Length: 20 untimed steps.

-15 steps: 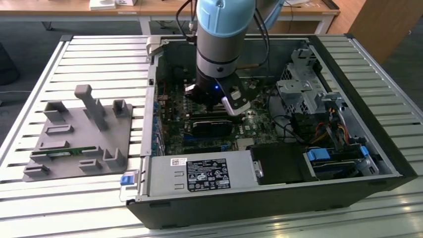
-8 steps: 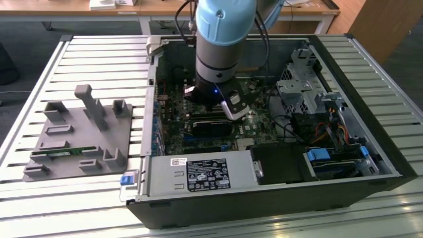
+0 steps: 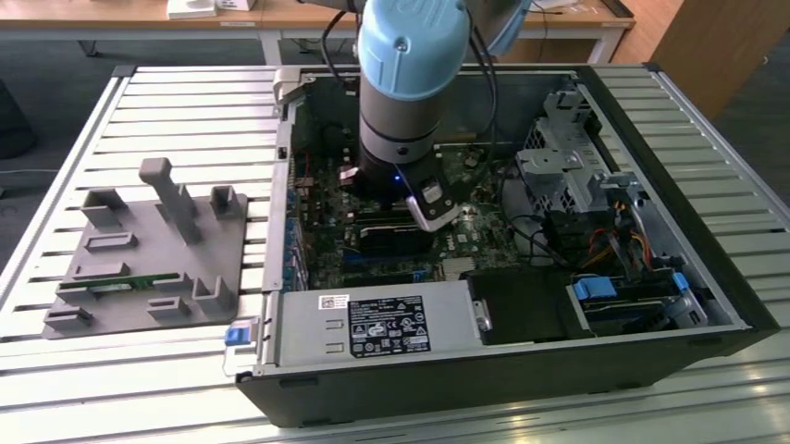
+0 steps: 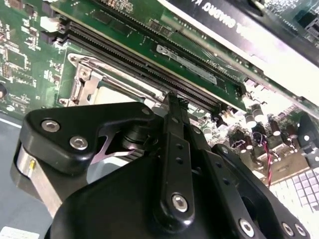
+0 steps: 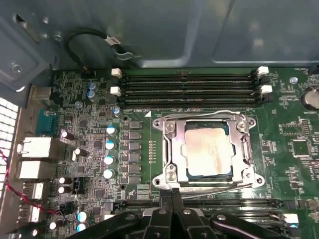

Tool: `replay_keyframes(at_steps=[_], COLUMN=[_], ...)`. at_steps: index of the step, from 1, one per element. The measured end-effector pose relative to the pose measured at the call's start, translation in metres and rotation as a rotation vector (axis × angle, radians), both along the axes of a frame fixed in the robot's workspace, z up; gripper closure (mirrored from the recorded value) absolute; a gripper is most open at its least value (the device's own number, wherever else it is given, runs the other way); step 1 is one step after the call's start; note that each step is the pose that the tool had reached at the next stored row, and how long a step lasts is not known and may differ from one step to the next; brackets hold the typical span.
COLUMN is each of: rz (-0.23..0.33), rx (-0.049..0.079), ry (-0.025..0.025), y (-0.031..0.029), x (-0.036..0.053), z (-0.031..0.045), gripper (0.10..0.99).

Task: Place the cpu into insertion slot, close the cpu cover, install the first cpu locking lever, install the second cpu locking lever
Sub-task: 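Install the second cpu locking lever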

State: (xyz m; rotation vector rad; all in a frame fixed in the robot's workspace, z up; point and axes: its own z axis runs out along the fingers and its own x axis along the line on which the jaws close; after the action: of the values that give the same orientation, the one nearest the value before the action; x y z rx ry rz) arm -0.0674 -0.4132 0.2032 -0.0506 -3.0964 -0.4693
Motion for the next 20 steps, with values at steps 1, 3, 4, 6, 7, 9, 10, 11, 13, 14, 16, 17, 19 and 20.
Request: replay_keyframes(at_steps=[1, 3, 4, 6, 7, 9, 10, 11, 13, 14, 16, 17, 19, 20], rz=[0.0, 0.0, 0.0, 0.0, 0.0, 0.0, 0.0, 0.0, 0.0, 0.0, 0.0, 0.0, 0.0, 0.0], rx=[0.003, 0.015, 0.017, 0.018, 0.018, 0.019, 0.019, 0.02, 0.021, 0.022, 0.024, 0.026, 0.036, 0.04], ry=[0.0001, 0.0, 0.0, 0.0, 0.0001, 0.0, 0.0, 0.0001, 0.0, 0.0, 0.0001, 0.0001, 0.0, 0.0001], y=[-0.0001, 0.0, 0.0, 0.0, 0.0, 0.0, 0.0, 0.0, 0.0, 0.0, -0.0001, -0.0001, -0.0001, -0.0001], x=[0.0, -0.0002, -0.0003, -0.0003, -0.0003, -0.0003, -0.0004, -0.0006, -0.0008, -0.0009, -0.0014, -0.0021, -0.0033, -0.0036], z=[-0.0008, -0.0015, -0.0017, -0.002, -0.0022, -0.0031, -0.0036, -0.004, -0.0052, -0.0061, -0.0074, -0.0077, -0.0082, -0.0086], gripper=[0.98, 0.98, 0.98, 0.98, 0.98, 0.98, 0.98, 0.98, 0.98, 0.98, 0.98, 0.98, 0.98, 0.98])
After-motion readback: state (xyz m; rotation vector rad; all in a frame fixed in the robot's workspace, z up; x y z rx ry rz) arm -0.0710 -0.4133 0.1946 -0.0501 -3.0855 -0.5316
